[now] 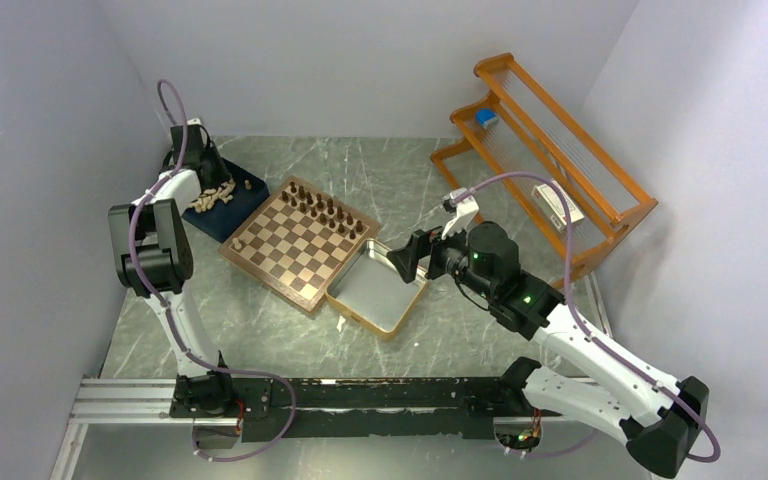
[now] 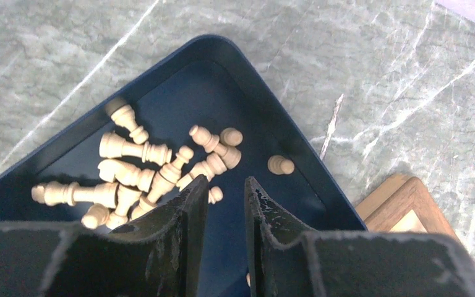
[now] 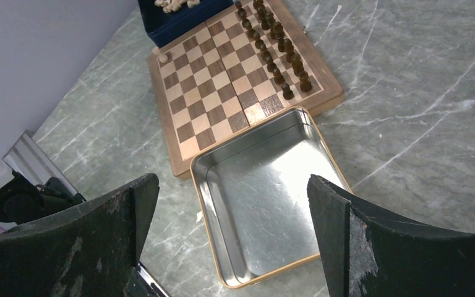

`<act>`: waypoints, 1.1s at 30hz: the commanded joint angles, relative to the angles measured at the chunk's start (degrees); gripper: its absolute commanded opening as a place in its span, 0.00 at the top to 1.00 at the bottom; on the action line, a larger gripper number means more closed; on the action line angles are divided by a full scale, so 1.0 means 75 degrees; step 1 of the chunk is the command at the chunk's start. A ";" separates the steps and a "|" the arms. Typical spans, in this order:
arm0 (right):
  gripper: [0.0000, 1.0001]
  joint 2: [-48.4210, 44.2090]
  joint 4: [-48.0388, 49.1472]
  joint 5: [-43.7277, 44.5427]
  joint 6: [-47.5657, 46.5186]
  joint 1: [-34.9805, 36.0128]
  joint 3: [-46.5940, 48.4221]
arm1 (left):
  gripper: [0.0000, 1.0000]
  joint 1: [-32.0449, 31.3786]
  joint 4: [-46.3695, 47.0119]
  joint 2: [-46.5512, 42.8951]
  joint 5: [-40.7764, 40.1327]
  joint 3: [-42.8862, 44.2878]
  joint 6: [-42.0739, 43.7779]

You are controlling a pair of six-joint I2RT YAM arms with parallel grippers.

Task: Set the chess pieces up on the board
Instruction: Pick up the chess piece from the storage box.

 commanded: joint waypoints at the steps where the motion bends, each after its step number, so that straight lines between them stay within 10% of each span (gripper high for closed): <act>1: 0.05 -0.0043 0.0298 0.0143 -0.0237 -0.0040 0.0217 | 0.67 -0.0021 0.0651 0.0195 0.0257 0.0401 0.0601; 33: 0.05 -0.0079 0.0294 0.0307 -0.0450 -0.0040 0.0258 | 0.69 0.0212 0.1262 0.0858 0.2127 0.0455 0.2624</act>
